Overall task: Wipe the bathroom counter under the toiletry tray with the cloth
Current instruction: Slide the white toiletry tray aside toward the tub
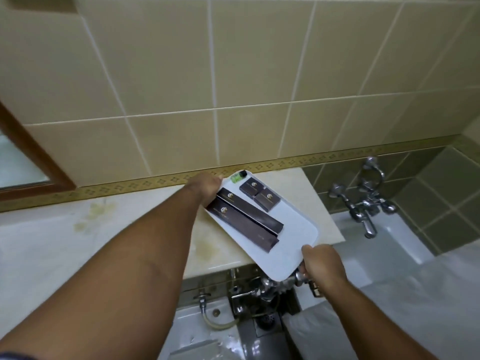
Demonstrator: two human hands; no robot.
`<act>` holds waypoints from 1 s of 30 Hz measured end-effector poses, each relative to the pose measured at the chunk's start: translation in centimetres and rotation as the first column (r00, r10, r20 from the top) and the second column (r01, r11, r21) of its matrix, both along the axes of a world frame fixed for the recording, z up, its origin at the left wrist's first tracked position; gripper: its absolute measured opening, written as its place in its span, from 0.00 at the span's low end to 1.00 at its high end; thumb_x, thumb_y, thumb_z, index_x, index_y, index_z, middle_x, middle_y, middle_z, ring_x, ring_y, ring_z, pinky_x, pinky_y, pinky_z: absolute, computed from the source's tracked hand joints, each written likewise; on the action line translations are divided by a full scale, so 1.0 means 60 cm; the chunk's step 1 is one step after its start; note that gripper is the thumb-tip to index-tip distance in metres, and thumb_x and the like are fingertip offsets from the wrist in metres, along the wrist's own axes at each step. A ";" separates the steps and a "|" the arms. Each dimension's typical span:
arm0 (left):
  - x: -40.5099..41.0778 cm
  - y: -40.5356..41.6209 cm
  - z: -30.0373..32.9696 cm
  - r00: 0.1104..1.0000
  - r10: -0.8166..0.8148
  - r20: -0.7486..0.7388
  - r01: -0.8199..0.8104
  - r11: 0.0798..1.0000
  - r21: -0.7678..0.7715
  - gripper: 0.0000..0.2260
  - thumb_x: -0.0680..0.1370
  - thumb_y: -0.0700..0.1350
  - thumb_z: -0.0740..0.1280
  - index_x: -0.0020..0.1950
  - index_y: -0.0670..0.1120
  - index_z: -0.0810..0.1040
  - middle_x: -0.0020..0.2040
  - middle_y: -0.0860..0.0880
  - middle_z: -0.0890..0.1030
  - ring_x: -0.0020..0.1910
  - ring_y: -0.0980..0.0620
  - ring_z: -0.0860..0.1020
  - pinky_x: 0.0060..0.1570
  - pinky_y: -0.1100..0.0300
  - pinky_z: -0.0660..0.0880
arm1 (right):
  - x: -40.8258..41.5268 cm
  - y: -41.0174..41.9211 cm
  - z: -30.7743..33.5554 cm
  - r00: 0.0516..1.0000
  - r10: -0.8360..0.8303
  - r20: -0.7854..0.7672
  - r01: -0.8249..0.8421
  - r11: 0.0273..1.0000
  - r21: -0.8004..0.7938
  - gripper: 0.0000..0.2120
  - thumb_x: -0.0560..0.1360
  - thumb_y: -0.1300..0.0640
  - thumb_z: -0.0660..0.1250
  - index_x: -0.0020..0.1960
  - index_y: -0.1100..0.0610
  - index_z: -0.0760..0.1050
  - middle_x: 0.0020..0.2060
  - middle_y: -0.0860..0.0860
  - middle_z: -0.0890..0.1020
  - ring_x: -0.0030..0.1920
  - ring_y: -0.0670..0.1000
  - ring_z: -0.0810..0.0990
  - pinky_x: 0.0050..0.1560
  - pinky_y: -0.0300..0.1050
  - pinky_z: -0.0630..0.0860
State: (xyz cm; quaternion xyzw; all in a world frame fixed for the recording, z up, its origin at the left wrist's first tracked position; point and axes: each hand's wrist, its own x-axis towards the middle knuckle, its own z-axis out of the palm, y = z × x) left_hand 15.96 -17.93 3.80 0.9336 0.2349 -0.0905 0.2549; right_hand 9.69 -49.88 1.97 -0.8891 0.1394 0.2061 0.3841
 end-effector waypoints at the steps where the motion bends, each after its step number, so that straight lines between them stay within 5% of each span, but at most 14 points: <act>1: 0.026 -0.028 -0.005 1.000 -0.023 -0.003 0.023 0.999 -0.031 0.14 0.81 0.45 0.57 0.61 0.40 0.76 0.60 0.37 0.79 0.58 0.38 0.78 0.52 0.53 0.73 | 0.006 -0.020 -0.008 0.999 -0.046 -0.029 0.047 0.998 0.036 0.17 0.72 0.55 0.59 0.34 0.64 0.80 0.23 0.54 0.83 0.23 0.52 0.79 0.31 0.44 0.74; 5: 0.112 -0.093 -0.029 0.991 -0.133 -0.031 0.131 0.990 -0.056 0.23 0.84 0.54 0.50 0.60 0.39 0.78 0.63 0.38 0.78 0.62 0.40 0.75 0.64 0.51 0.67 | 0.012 -0.058 -0.028 0.976 -0.191 -0.103 0.203 0.971 0.127 0.17 0.74 0.59 0.58 0.36 0.68 0.79 0.21 0.56 0.81 0.16 0.49 0.74 0.23 0.38 0.67; 16: 0.259 -0.194 -0.086 0.936 -0.350 -0.038 0.352 0.925 0.140 0.25 0.83 0.59 0.48 0.65 0.47 0.76 0.66 0.41 0.77 0.63 0.40 0.74 0.64 0.48 0.69 | 0.078 -0.079 -0.082 0.864 -0.414 -0.285 0.490 0.822 0.291 0.13 0.76 0.63 0.58 0.40 0.69 0.77 0.25 0.59 0.81 0.19 0.51 0.75 0.21 0.38 0.72; 21: 0.256 -0.181 -0.091 0.944 -0.323 0.069 0.277 0.888 0.367 0.23 0.81 0.61 0.51 0.53 0.50 0.82 0.51 0.44 0.83 0.50 0.42 0.79 0.50 0.51 0.76 | 0.109 -0.066 -0.095 0.885 -0.378 -0.270 0.454 0.826 0.333 0.15 0.78 0.61 0.57 0.42 0.69 0.77 0.25 0.57 0.81 0.20 0.50 0.77 0.22 0.39 0.73; 27: 0.182 -0.151 -0.081 0.945 -0.327 -0.014 0.298 0.840 0.454 0.20 0.80 0.61 0.55 0.63 0.53 0.78 0.61 0.45 0.81 0.60 0.42 0.77 0.53 0.51 0.71 | 0.097 -0.077 -0.080 0.931 -0.250 -0.268 0.334 0.880 0.339 0.20 0.83 0.53 0.56 0.43 0.66 0.77 0.30 0.59 0.83 0.22 0.50 0.77 0.24 0.39 0.73; 30: 0.110 -0.130 -0.072 0.940 -0.325 -0.100 0.333 0.820 0.465 0.20 0.80 0.59 0.55 0.70 0.56 0.72 0.64 0.44 0.78 0.63 0.40 0.75 0.57 0.49 0.70 | 0.076 -0.083 -0.058 0.991 -0.025 -0.133 0.051 0.979 0.198 0.22 0.83 0.50 0.55 0.42 0.65 0.77 0.32 0.61 0.84 0.23 0.52 0.77 0.25 0.40 0.72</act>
